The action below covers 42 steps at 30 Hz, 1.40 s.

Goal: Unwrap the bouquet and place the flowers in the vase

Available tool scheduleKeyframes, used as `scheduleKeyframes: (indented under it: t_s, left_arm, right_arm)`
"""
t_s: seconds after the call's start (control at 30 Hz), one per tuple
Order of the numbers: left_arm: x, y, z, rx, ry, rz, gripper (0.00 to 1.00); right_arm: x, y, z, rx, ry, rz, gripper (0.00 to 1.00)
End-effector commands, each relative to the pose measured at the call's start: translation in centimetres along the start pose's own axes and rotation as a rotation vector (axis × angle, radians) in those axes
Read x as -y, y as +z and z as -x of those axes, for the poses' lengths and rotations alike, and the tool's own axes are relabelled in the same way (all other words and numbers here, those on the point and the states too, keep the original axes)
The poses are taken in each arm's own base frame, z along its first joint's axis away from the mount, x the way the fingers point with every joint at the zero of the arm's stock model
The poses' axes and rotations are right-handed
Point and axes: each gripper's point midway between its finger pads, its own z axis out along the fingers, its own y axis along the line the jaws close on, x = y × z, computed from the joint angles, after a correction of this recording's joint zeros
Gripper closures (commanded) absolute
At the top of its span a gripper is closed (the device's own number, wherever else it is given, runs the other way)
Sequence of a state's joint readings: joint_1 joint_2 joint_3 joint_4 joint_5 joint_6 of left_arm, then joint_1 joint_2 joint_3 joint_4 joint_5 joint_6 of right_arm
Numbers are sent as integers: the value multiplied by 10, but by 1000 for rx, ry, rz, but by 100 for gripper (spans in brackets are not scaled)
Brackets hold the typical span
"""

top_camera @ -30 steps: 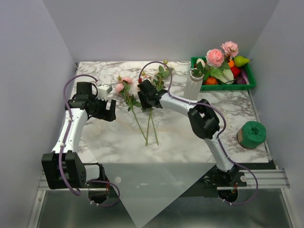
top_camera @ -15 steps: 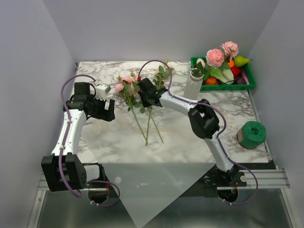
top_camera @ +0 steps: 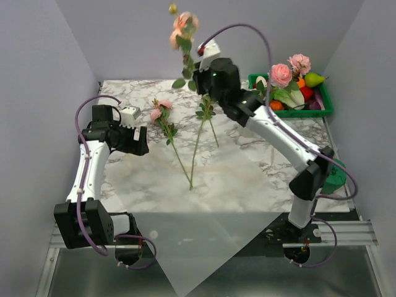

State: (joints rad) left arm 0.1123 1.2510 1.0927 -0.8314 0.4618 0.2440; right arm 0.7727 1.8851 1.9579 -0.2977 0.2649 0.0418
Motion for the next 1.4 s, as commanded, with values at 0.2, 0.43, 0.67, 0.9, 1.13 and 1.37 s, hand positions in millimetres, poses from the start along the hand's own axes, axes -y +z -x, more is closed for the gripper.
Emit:
scheduleKeyframes:
  t_s: [0.2,0.43,0.67,0.9,1.13,1.37]
  left_arm:
    - [6,-5,7,10,1,-56,1]
    - [7,-2,4,-1,10,-73,1]
    - [11,-2,1,-17,25,-103,1]
    - [12,-7,1,-19,56,-112,1]
    - [15,-7,-4,-27,62,-121,1]
    - [14,-9,-8,-31,77,-106,1]
  right_arm:
    - [158,-119,160,524,-88,-435,100]
    - [198,-165,189,774,-97,-587,100]
    - [207,-164,188,831,-134,-637,100]
    - [215,-154,182,856,-159,-678,100]
    - [222,-130,158,830,-153,-710,99]
    - [224,-107,125,762,-131,-701,100]
